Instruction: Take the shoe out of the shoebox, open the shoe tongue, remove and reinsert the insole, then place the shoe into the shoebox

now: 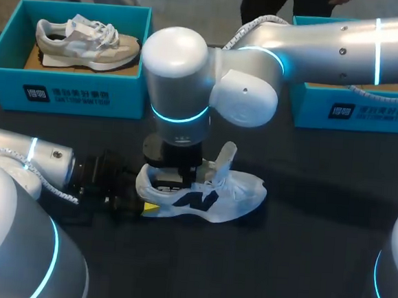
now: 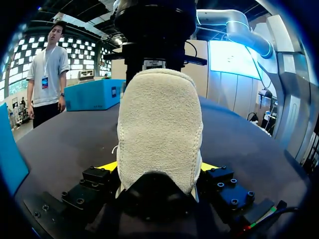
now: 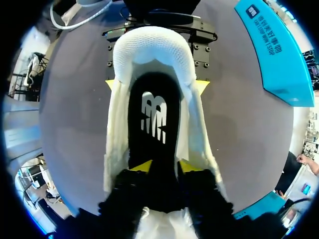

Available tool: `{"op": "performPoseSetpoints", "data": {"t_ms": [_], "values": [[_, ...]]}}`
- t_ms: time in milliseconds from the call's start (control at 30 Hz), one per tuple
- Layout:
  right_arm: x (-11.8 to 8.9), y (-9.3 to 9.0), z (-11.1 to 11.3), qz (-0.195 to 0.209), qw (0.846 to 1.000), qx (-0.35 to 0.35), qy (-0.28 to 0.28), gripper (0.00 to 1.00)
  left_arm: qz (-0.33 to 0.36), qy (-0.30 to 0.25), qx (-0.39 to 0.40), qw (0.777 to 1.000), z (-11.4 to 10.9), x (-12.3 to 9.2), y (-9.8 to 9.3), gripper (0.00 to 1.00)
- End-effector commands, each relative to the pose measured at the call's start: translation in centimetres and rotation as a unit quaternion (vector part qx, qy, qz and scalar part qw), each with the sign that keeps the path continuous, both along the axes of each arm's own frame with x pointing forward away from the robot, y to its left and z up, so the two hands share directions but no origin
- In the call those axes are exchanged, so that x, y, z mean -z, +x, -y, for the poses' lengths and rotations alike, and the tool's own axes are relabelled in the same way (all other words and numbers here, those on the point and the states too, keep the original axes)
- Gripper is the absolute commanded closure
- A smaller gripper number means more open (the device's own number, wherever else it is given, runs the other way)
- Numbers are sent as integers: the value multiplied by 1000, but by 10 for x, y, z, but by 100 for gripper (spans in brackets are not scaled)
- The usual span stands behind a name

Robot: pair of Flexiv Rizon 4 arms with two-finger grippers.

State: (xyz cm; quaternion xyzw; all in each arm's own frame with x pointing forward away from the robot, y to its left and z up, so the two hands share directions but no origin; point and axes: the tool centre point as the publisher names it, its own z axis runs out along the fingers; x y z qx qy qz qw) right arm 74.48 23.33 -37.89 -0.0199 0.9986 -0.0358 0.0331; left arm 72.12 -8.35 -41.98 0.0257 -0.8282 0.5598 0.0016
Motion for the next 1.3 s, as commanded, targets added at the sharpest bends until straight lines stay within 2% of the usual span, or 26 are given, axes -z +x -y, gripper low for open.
{"op": "performPoseSetpoints", "data": {"t_ms": [33,167,300,600,800,900,1000,1133,1200,1300], "values": [[6,4,-1,-4,1000,-4,1,44,1,0,-1,1000,2,3,-2,100],[11,6,-3,-9,1000,-7,2,24,1,0,-1,1000,2,3,-2,100],[19,10,-4,-15,1000,-10,5,16,1,0,-1,1000,2,3,-2,100],[32,6,-4,-39,999,-12,9,27,1,0,-1,1000,2,3,-2,100],[39,1,-5,-53,998,-8,12,24,1,0,-1,1000,2,3,-2,100],[44,-2,-6,-64,998,-10,12,26,1,0,-1,1000,2,3,-2,100],[47,-5,-5,-72,997,-9,10,39,1,0,-1,1000,2,3,-2,100],[49,-7,-4,-80,997,-6,7,42,1,0,-1,1000,2,3,-2,100],[50,-8,-3,-81,997,-5,6,51,1,0,-1,1000,2,3,-2,100],[50,-8,-3,-85,996,-4,5,55,1,0,-1,1000,2,3,-2,100]]}}
